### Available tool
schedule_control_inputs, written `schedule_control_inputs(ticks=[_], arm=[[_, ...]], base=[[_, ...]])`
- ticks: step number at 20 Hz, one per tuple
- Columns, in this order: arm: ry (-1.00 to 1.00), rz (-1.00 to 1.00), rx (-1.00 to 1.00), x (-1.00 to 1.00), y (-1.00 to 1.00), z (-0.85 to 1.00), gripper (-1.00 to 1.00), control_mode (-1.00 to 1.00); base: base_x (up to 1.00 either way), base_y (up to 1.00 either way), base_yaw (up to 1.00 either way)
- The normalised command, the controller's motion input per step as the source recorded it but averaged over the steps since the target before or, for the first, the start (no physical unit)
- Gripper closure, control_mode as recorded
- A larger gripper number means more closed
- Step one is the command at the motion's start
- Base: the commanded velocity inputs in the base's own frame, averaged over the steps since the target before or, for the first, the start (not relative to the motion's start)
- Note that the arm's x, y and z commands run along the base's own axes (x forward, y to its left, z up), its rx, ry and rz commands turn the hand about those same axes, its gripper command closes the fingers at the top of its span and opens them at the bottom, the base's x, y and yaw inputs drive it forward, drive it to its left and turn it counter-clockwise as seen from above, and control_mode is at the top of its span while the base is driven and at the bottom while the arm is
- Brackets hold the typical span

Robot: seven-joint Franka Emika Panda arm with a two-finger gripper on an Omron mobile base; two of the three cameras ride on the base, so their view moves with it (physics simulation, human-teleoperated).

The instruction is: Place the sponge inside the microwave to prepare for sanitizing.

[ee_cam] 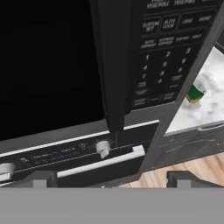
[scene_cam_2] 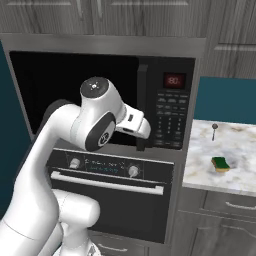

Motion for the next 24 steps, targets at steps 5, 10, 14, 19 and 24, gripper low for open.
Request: schedule_control_inputs(ticks=[5, 10, 14, 19, 24], arm=[[0.0, 0.0, 0.0, 0.27, -0.12, 0.0, -1.0, -1.0], [-0.05, 0.0, 0.0, 0.3, -0.24, -0.01, -1.0, -1.0], [-0.08, 0.0, 0.0, 0.23, -0.08, 0.0, -1.0, -1.0], [-0.03, 0.0, 0.0, 0.22, 0.0, 0.0, -1.0, -1.0], [0.0, 0.0, 0.0, 0.3, 0.0, -0.01, -1.0, -1.0]], base=[[0.0, 0.0, 0.0], [0.0, 0.0, 0.0], [0.0, 0.0, 0.0], [0.0, 0.0, 0.0], [0.0, 0.0, 0.0]])
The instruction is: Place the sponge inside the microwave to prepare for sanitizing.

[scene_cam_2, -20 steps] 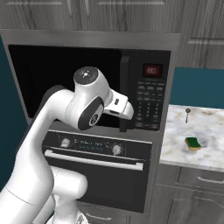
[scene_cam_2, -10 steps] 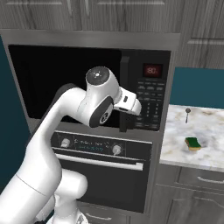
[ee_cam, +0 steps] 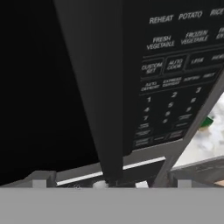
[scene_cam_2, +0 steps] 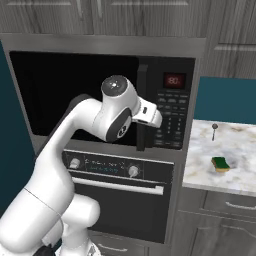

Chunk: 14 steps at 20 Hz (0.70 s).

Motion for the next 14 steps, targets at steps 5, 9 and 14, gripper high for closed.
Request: schedule_control_inputs(ticks=[5, 9, 14], arm=[[0.0, 0.0, 0.0, 0.33, 0.0, -0.01, -1.0, -1.0], [0.0, 0.03, 0.0, 0.37, 0.0, -0.11, -1.0, -1.0], [0.0, 0.07, 0.0, 0.36, -0.15, -0.17, -1.0, -1.0]], base=[[0.0, 0.0, 0.0], [0.0, 0.0, 0.0], [0.0, 0.0, 0.0]])
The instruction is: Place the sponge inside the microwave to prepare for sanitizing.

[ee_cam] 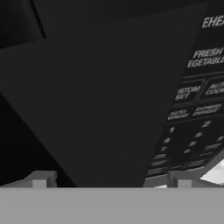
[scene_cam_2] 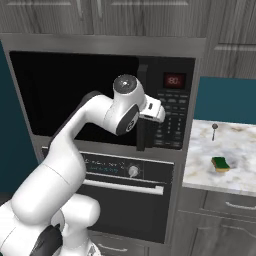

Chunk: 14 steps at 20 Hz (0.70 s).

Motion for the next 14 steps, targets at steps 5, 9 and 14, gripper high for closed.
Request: schedule_control_inputs(ticks=[5, 9, 14], arm=[[-0.01, 0.06, 0.0, 0.16, -0.07, -0.05, -1.0, -1.0], [0.0, 0.04, 0.0, 0.09, 0.0, 0.0, 1.0, -1.0], [0.0, 0.02, 0.0, 0.04, 0.0, 0.0, 1.0, -1.0]], base=[[0.0, 0.0, 0.0], [0.0, 0.0, 0.0], [0.0, 0.0, 0.0]])
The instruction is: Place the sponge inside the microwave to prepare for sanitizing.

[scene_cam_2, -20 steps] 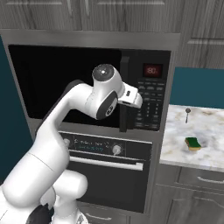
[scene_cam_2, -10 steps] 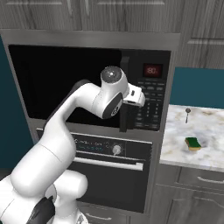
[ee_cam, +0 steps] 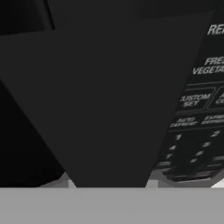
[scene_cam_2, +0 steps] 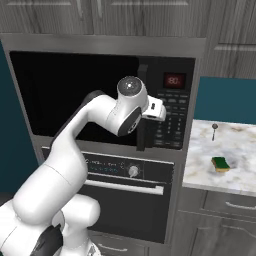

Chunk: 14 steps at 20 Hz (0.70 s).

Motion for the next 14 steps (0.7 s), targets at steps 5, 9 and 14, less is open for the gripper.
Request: schedule_control_inputs(ticks=[5, 9, 14], arm=[[-0.01, -0.02, 0.0, -0.3, -0.01, 0.0, 1.0, -1.0], [-0.03, -0.04, -0.04, -0.97, 0.18, 0.01, 1.0, -1.0], [0.03, -0.18, -0.05, -0.99, 0.41, -0.15, 1.0, -1.0]], base=[[0.0, 0.0, 0.0], [0.0, 0.0, 0.0], [0.0, 0.0, 0.0]])
